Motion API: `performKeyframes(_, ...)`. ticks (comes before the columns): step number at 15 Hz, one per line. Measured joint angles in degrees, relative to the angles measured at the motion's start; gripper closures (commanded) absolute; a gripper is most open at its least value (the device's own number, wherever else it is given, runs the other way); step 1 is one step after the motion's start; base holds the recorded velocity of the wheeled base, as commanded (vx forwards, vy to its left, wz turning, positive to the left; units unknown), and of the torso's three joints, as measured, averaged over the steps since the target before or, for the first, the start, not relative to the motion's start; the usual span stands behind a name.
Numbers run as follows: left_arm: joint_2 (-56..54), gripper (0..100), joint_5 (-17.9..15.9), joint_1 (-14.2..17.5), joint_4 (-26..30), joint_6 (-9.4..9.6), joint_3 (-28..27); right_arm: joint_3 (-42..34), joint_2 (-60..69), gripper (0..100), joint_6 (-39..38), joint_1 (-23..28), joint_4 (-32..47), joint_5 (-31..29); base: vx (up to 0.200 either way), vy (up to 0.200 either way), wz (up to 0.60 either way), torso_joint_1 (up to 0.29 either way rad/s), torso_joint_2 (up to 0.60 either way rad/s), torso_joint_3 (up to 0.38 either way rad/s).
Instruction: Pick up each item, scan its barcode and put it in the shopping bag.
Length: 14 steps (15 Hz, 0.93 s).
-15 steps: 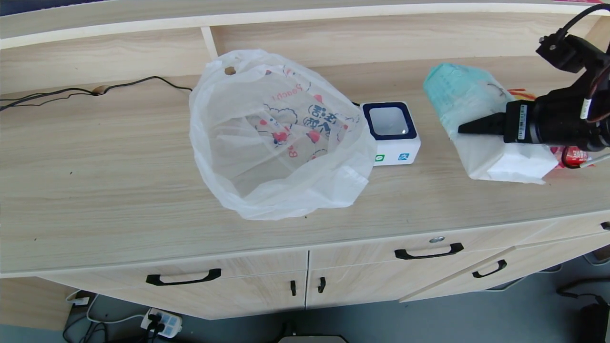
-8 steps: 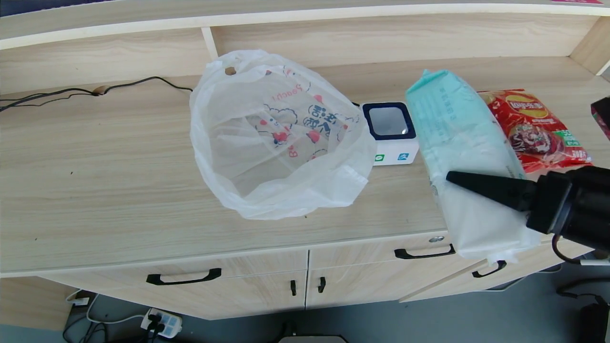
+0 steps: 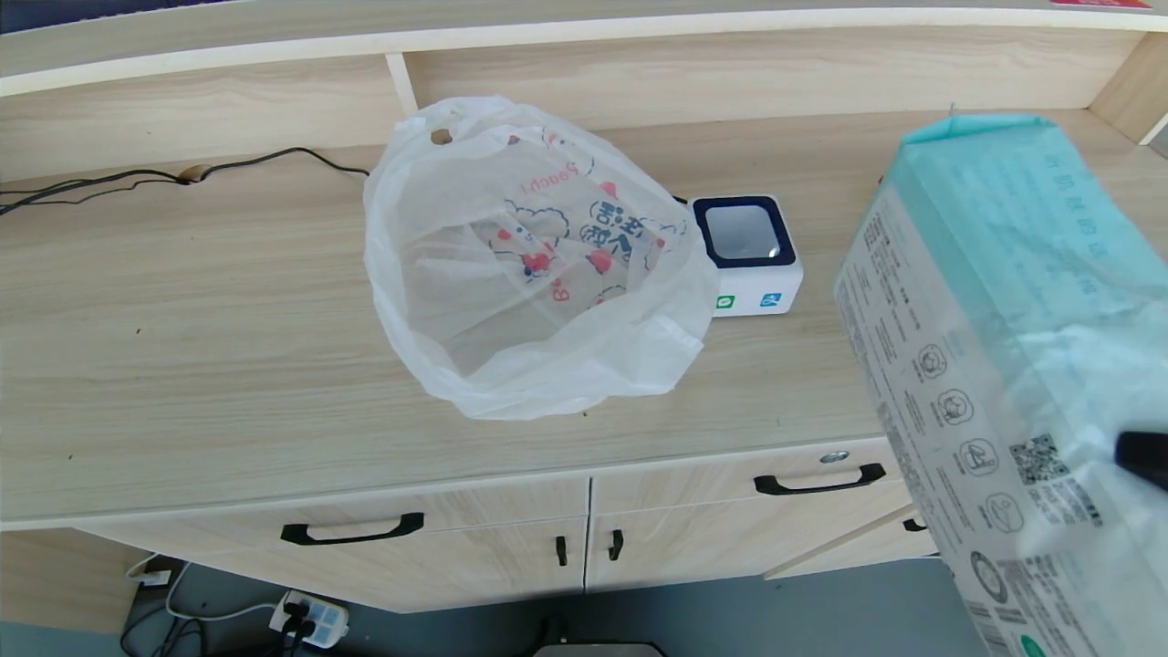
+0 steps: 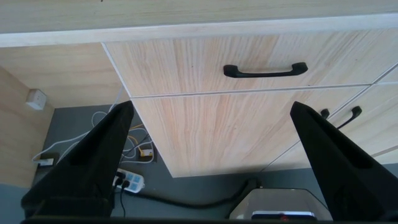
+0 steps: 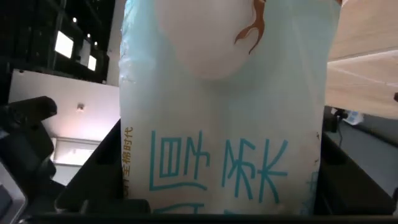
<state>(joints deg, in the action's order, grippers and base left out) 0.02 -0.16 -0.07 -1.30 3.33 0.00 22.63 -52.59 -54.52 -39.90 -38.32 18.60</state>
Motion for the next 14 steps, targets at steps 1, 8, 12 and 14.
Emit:
performKeyframes(1, 0.00, 0, 0.00, 0.00, 0.02, -0.11, 0.00, -1.22, 0.72, 100, -3.71, -0.94, -2.46, 0.11, 0.000, 0.000, 0.00, 0.000, 0.00, 0.000)
performKeyframes(8, 0.00, 0, -0.02, 0.00, 0.00, -0.43, 0.00, -9.81, 7.61, 100, -22.75, -10.87, -13.89, 0.28, 0.000, 0.000, 0.00, 0.000, 0.00, 0.000)
performKeyframes(12, 0.00, 0, -0.02, 0.00, -0.04, -0.49, 0.00, -7.00, 3.84, 100, -29.21, -12.85, -17.19, 0.26, 0.000, 0.000, 0.00, 0.000, 0.00, 0.000)
performKeyframes(14, 0.00, 0, -0.02, -0.04, -0.06, -0.29, 0.00, -5.40, -0.77, 100, -31.59, -12.58, -20.48, 0.28, 0.000, 0.000, 0.00, 0.000, 0.00, 0.000)
